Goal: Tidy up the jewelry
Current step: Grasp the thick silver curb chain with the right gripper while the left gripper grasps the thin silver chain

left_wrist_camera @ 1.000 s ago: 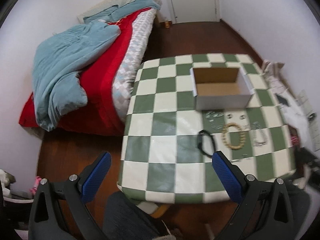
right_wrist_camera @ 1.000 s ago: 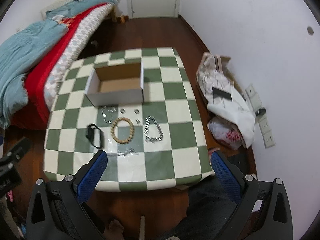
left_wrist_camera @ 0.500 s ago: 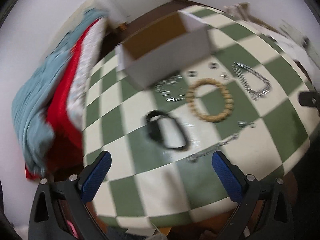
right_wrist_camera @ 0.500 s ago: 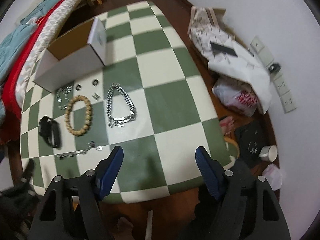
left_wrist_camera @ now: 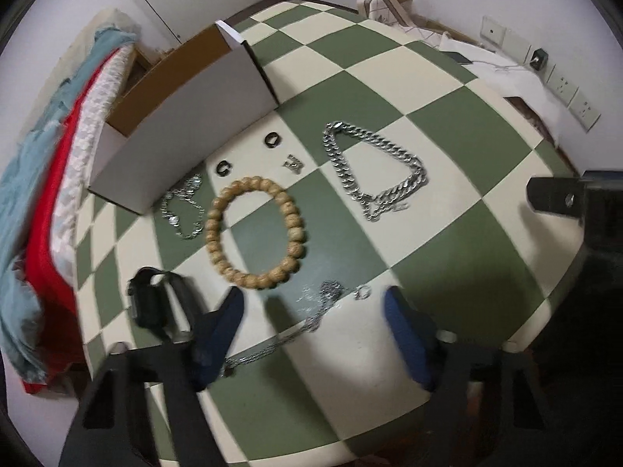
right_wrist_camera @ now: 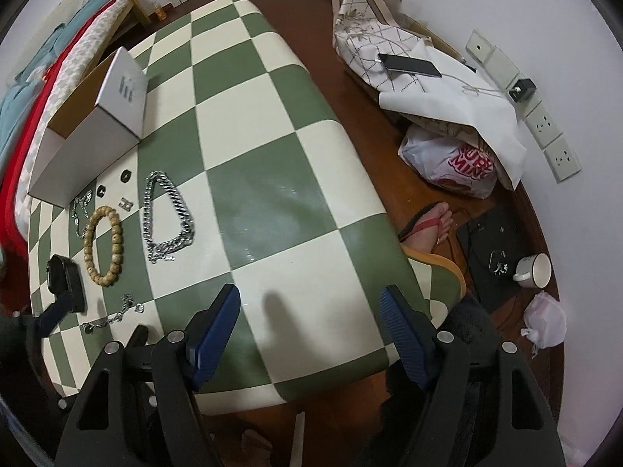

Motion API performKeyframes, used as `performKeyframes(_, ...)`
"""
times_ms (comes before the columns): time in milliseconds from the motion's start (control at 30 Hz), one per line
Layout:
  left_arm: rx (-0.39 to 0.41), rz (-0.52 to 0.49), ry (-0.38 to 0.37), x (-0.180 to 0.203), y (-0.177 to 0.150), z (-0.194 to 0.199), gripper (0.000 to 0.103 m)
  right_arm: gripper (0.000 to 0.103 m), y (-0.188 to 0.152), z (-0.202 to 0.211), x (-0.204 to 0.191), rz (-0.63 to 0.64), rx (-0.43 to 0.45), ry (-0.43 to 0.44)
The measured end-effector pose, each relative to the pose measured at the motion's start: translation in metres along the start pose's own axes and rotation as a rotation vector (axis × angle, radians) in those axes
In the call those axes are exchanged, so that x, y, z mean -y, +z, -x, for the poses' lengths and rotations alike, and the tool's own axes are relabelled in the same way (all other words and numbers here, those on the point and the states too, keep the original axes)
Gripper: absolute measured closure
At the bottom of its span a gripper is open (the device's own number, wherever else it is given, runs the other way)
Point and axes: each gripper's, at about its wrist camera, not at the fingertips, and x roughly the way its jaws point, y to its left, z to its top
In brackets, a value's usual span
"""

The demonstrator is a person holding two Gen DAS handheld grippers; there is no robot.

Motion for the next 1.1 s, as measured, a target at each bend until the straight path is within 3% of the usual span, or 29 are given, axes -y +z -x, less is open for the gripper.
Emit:
performKeyframes(33,0.002,0.006,-0.039,-0.002,0.002,-0.001,0.057,0.027,0.0,-0.001,0.001,-0.002,-0.001,0.001)
performKeyframes(100,0.006,0.016,-0.117,-0.002,0.001,-0.001,0.091,0.027,0.0,-0.003,0.004,-0.008,-0.002,0.007)
performKeyframes(167,0.013,0.013,-0.137,0.004,0.0,0.001,0.098,0.027,-0.001,-0.003,0.006,-0.012,-0.004,0.01)
performKeyframes(333,-0.001,0.053,-0.13,-0.005,-0.004,0.002,0.099,0.027,-0.001,-0.003,0.005,-0.019,-0.003,0.026)
performKeyframes(633,0.003,0.224,-0.113,-0.067,-0.026,0.021,0.099,0.028,0.011,-0.002,-0.025,0.019,0.03,0.103)
performKeyframes(667,0.002,0.241,-0.11,-0.074,-0.029,0.022,0.099,0.036,0.013,-0.005,-0.033,0.029,0.034,0.111)
performKeyframes(767,0.001,0.277,-0.104,-0.089,-0.039,0.029,0.099,0.043,0.02,-0.017,-0.053,0.058,0.025,0.144)
performKeyframes(900,0.009,0.298,-0.091,-0.101,-0.049,0.037,0.099,0.047,0.025,-0.027,-0.086,0.146,0.074,0.033)
performKeyframes(933,0.012,0.299,-0.09,-0.102,-0.048,0.039,0.099,0.054,0.024,-0.028,-0.094,0.18,0.086,0.01)
performKeyframes(967,0.012,0.301,-0.089,-0.106,-0.048,0.041,0.099,0.076,0.022,-0.028,-0.098,0.204,0.096,-0.002)
performKeyframes(1000,0.015,0.305,-0.09,-0.107,-0.049,0.042,0.099,0.088,0.019,-0.026,-0.102,0.234,0.112,0.021)
performKeyframes(1033,0.018,0.311,-0.092,-0.111,-0.05,0.045,0.099,0.091,0.016,-0.026,-0.105,0.248,0.111,0.047)
performKeyframes(1100,0.026,0.321,-0.097,-0.115,-0.05,0.048,0.099,0.092,0.012,-0.024,-0.108,0.27,0.11,0.017)
